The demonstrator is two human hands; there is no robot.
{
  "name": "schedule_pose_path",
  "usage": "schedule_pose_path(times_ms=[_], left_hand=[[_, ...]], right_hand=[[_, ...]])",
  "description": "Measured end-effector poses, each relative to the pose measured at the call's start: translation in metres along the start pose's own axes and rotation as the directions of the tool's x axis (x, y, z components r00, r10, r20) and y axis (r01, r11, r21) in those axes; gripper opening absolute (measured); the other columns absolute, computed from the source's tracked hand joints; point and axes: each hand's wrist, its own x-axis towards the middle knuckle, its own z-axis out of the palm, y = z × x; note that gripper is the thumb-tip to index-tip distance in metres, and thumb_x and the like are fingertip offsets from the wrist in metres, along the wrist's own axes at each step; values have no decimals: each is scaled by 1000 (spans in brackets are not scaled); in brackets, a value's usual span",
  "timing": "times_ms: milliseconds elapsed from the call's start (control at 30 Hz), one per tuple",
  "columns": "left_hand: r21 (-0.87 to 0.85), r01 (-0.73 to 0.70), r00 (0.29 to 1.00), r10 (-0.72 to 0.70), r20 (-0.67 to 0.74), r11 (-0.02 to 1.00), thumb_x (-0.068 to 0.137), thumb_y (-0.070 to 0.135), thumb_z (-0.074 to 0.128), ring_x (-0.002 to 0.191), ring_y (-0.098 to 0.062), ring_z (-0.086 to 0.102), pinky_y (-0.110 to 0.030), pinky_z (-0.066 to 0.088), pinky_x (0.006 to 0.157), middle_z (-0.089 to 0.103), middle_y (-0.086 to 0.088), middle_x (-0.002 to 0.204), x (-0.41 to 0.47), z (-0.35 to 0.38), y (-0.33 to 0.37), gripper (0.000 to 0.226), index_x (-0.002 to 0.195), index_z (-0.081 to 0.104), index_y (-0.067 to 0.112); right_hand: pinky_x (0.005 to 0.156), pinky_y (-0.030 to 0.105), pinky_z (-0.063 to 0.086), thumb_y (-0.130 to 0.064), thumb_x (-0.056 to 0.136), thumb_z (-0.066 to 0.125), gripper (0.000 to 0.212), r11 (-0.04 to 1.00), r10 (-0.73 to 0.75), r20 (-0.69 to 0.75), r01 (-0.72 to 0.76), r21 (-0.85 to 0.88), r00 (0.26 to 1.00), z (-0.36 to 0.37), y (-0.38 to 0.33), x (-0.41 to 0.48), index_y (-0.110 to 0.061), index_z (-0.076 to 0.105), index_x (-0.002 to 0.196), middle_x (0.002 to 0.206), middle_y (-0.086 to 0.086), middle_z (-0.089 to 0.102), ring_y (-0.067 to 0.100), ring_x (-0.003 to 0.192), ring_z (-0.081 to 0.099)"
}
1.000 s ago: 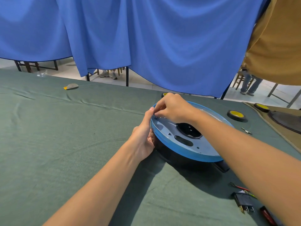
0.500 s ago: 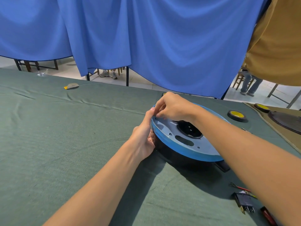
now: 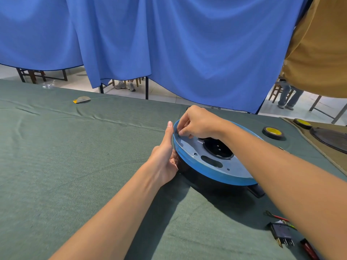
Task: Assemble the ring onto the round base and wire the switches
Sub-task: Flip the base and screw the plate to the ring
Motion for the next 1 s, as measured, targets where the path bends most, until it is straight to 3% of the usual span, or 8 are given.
schedule_pose_path(times_ms=[133, 200, 300, 500, 600, 800, 1000], left_hand=[[-4, 4, 1000, -4, 8, 1000, 77, 69, 64, 105, -27, 69, -40, 52, 99, 73, -12, 110, -1, 0, 0, 75, 117, 67, 5], [-10, 3, 1000, -3, -5, 1000, 78, 67, 65, 104, -27, 70, -40, 53, 98, 73, -13, 109, -1, 0, 1, 73, 116, 67, 6], [-2, -4, 1000, 4, -16, 1000, 77, 67, 66, 105, -28, 69, -41, 53, 98, 73, -14, 110, -2, 0, 0, 72, 116, 67, 5], [-11, 9, 1000, -10, -16, 1000, 76, 70, 64, 101, -28, 61, -37, 46, 106, 67, -13, 116, 3, -3, -2, 82, 120, 64, 1], [-16, 17, 1000, -18, -19, 1000, 77, 72, 62, 94, -27, 46, -34, 44, 90, 54, -13, 103, 4, -4, -3, 87, 123, 61, -2], [13, -20, 999, 21, -44, 1000, 81, 66, 62, 66, -21, 63, -26, 53, 64, 67, -9, 80, 2, -2, -3, 73, 111, 66, -1], [25, -14, 998, 15, -55, 1000, 81, 66, 61, 63, -20, 66, -28, 58, 61, 69, -10, 81, -1, 0, -2, 74, 115, 65, 1]], right_hand=[[63, 25, 54, -12, 88, 67, 12, 997, 74, -23, -75, -15, 997, 2, -5, 3, -8, 75, 97, 87, 7, 70, 16, 75, 65], [75, 32, 60, -7, 88, 66, 12, 979, 175, -16, -172, 109, 984, 4, -5, 4, -1, 72, 95, 91, 13, 70, 22, 81, 68], [73, 29, 59, 0, 86, 65, 7, 900, 310, 3, -294, 323, 951, 6, -7, 5, 4, 69, 90, 85, 15, 68, 22, 73, 65], [80, 35, 59, 2, 85, 66, 6, 857, 329, 58, -323, 400, 943, 4, -5, 6, 4, 70, 90, 90, 16, 69, 25, 83, 67], [75, 30, 59, 2, 84, 68, 5, 875, 289, 85, -298, 382, 954, 3, -2, 5, 1, 72, 86, 88, 13, 69, 21, 80, 65], [73, 28, 58, 2, 84, 68, 6, 847, 322, 66, -318, 426, 944, 5, -4, 6, 3, 71, 89, 84, 13, 68, 20, 77, 65], [79, 30, 58, 3, 84, 67, 9, 840, 325, 93, -332, 428, 941, 4, -4, 7, 3, 70, 93, 90, 15, 69, 22, 80, 65]])
